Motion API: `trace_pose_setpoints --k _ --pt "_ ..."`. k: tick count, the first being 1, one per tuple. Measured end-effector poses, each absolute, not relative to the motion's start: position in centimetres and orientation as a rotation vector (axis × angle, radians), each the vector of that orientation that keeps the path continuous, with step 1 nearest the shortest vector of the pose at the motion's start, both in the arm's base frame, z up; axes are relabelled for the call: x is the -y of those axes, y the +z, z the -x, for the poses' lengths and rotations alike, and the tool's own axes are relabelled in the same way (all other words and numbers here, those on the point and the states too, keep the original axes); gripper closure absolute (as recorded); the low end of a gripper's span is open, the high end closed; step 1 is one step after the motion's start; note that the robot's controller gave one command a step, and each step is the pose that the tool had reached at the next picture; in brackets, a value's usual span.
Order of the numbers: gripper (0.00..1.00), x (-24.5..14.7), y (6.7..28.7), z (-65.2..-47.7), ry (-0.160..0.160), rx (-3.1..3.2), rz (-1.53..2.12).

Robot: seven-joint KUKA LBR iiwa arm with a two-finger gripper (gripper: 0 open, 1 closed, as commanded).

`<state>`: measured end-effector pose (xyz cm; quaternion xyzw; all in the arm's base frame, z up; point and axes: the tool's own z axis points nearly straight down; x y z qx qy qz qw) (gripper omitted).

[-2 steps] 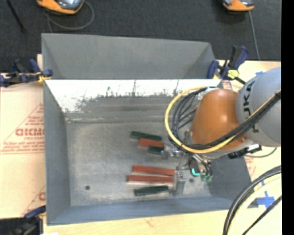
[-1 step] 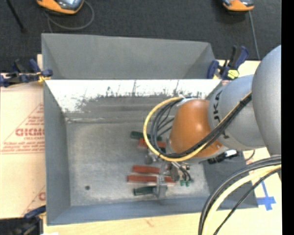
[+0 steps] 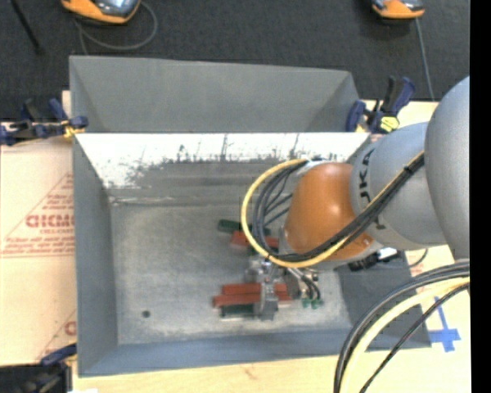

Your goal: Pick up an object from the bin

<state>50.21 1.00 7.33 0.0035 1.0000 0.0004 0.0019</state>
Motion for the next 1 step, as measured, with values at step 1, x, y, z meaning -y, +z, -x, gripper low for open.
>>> trace_pose_setpoints --k 1 --pt "1.0 -0.98 25.71 -50.12 0.002 -3.129 -0.062"
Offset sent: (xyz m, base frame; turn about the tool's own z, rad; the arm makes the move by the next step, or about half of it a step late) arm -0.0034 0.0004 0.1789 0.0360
